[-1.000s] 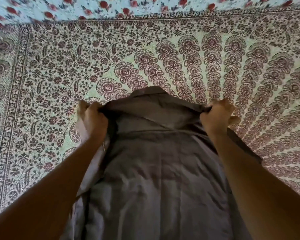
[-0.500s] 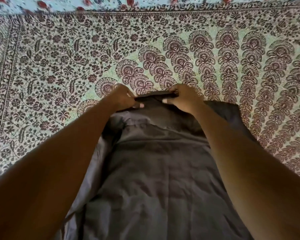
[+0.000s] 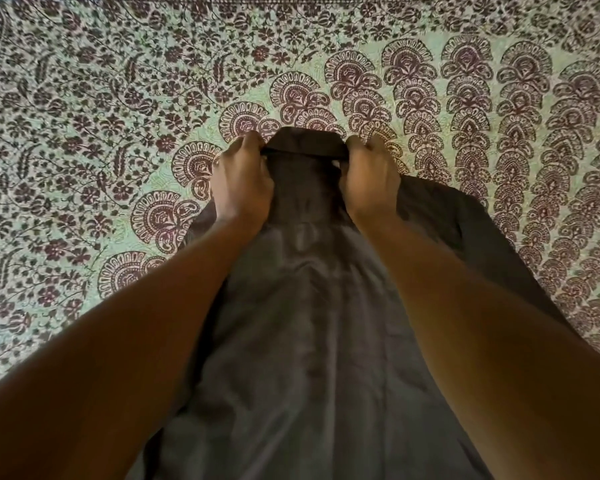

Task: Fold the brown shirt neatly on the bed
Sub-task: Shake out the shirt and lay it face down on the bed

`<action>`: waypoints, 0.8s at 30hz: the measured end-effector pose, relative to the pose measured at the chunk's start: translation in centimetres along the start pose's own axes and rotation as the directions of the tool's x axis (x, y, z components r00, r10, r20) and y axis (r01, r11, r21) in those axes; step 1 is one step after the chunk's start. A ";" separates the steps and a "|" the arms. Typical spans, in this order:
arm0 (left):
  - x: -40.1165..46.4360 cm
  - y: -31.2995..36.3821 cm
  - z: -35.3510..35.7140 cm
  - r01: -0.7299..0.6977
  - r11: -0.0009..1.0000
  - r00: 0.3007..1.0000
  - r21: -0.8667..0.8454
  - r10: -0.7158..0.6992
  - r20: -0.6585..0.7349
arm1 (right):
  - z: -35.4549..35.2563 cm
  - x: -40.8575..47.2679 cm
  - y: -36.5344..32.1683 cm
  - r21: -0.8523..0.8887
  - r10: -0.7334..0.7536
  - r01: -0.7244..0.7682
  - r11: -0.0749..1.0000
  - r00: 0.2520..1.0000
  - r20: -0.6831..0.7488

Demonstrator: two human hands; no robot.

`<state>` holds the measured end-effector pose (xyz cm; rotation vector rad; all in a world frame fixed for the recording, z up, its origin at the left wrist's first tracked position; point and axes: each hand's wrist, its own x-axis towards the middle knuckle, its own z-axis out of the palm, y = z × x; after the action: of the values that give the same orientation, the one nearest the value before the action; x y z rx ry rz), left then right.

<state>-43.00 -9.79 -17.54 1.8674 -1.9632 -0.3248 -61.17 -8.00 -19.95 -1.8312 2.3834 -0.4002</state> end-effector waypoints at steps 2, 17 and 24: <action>-0.1 0.2 0.2 -0.023 0.999 1.000 -0.023 0.023 -0.019 | -0.2 -0.3 0.0 0.010 0.005 -0.005 1.000 1.000 0.000; -3.6 -9.6 -7.4 0.464 0.886 0.658 0.003 -0.347 0.669 | 1.8 -13.5 -1.3 0.036 -0.333 0.331 0.943 0.939 0.089; -1.2 -14.7 -9.5 -0.079 0.972 0.972 0.220 0.026 0.234 | 2.4 -13.7 -1.5 -0.078 -0.222 0.237 0.968 0.962 0.161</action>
<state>-25.60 -8.62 -15.74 1.9883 -2.2862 -0.3236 -55.53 4.47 -22.80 -2.1081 2.1330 -0.1598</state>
